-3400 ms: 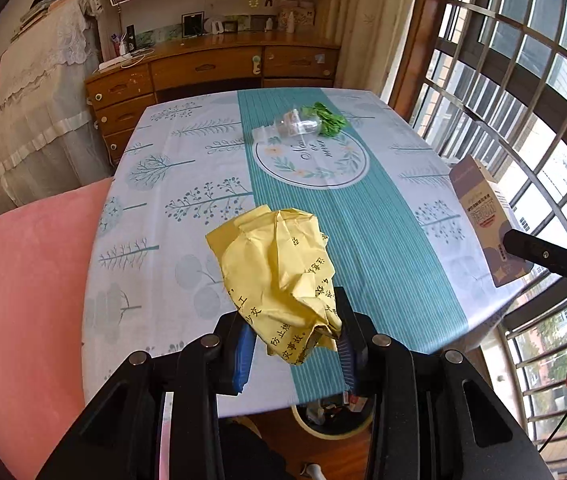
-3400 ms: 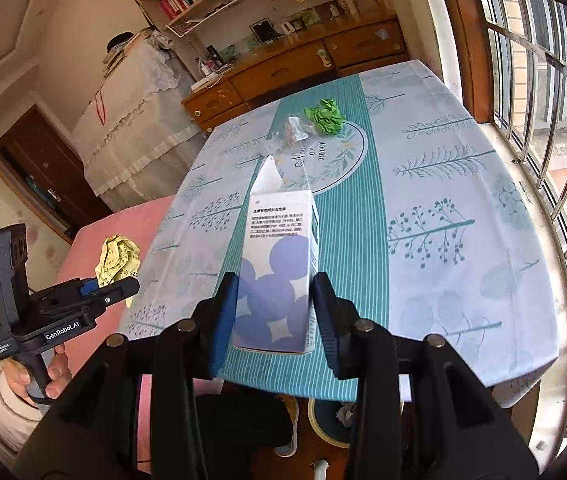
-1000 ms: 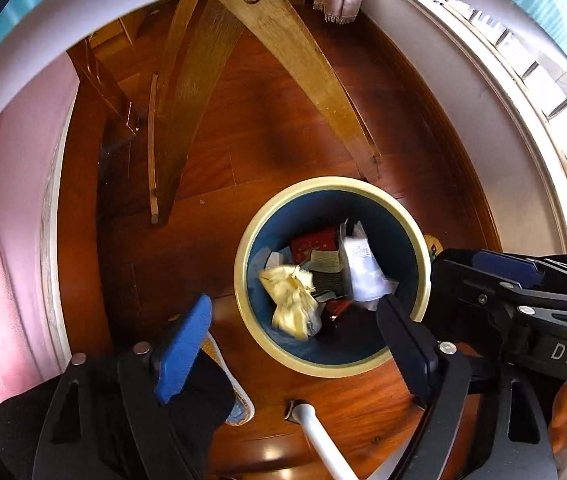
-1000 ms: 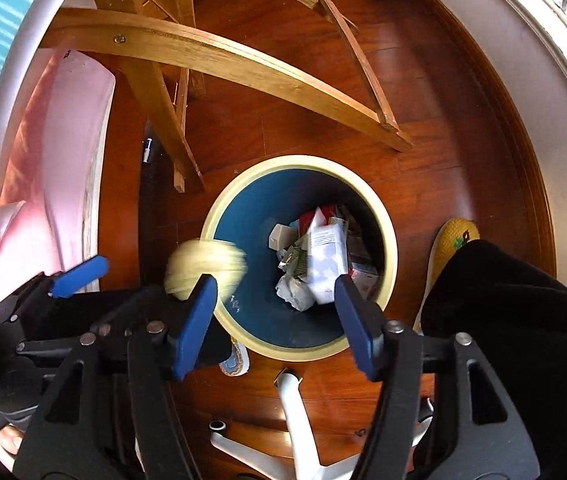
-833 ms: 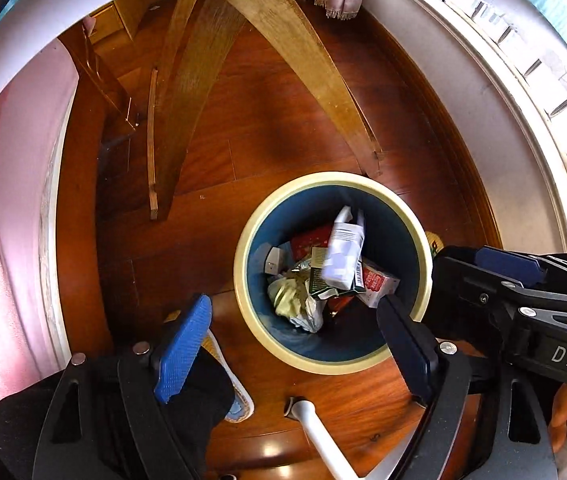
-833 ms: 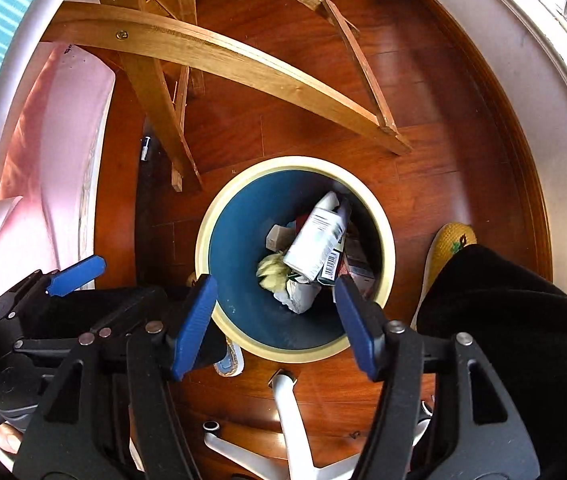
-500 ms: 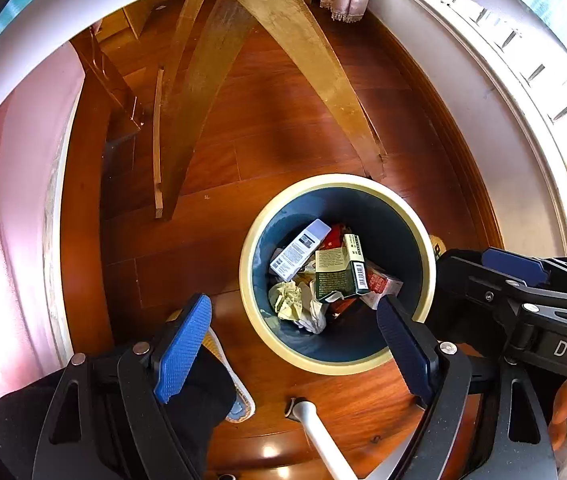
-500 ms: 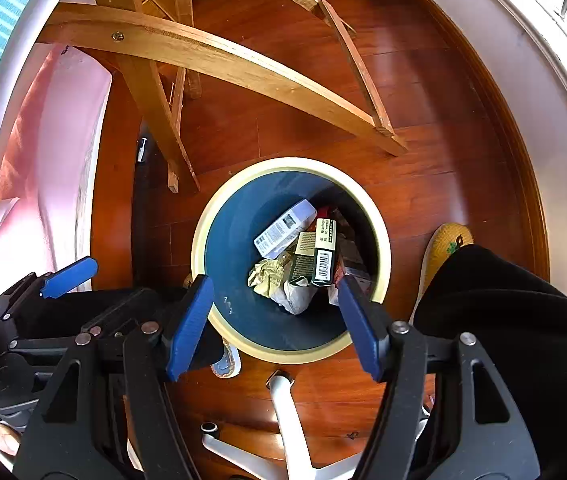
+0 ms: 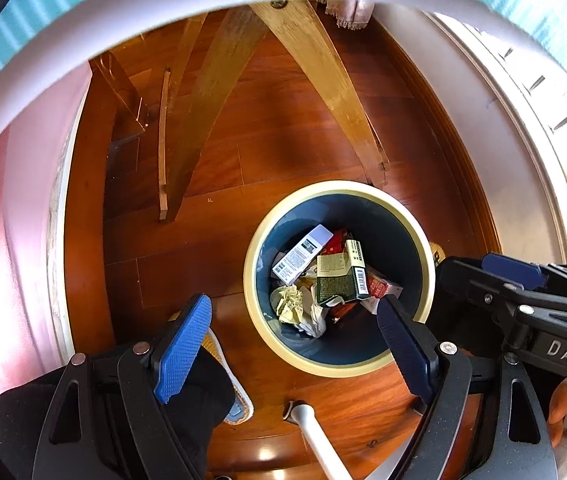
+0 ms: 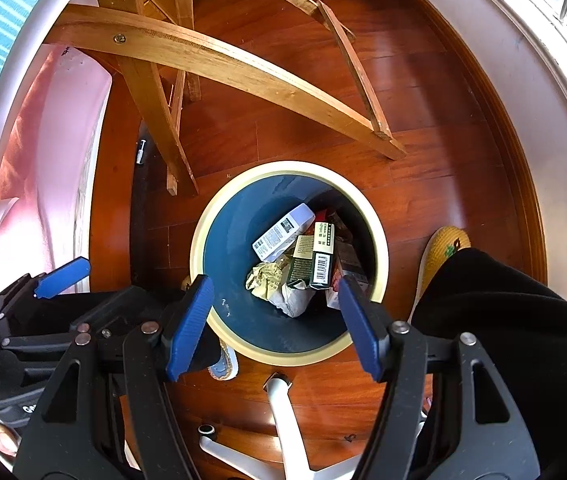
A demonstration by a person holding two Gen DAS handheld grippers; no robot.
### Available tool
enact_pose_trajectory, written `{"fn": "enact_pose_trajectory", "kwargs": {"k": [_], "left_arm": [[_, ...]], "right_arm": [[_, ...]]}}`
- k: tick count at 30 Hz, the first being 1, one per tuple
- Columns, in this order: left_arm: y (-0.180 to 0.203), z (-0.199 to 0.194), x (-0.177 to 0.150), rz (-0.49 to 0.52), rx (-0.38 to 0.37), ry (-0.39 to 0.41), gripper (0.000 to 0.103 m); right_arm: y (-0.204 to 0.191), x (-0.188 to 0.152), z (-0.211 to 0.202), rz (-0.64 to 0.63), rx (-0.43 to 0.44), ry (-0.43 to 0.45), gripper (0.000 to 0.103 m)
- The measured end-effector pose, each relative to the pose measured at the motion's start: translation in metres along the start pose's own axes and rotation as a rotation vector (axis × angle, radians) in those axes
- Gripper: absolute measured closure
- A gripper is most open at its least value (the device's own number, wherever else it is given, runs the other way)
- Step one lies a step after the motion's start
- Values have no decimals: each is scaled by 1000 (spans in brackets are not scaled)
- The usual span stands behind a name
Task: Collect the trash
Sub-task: 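Raise both tools back over the table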
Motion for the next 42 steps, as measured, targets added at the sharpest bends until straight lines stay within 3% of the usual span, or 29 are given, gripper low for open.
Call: {"fn": "enact_pose_trajectory", "kwargs": {"k": [13, 18, 26, 34, 42], "left_arm": [[1, -48, -7, -8, -2, 68, 17], [10, -102, -8, 27, -53, 119, 17], [27, -216, 2, 202, -89, 196, 17], [27, -336, 66, 303, -19, 364, 17], [16, -400, 174, 333, 13, 442, 17]], "right_arm": [[-14, -2, -47, -84, -37, 40, 41], [-29, -5, -99, -209, -37, 40, 41], [-59, 7, -214, -377, -4, 138, 41], [-95, 57, -327, -433, 52, 319, 41], [-122, 166, -386, -378, 67, 461, 41]]}}
Point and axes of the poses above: each gripper's, at about its wrist camera, not at the fingertips, and z roughly the way its jaws point, y to its right, x to its top, the point moved 9 cm from there along z, roughly the way its jaws point, and after that the axes turned 6 degrees about -x, right-handed, at the moved point
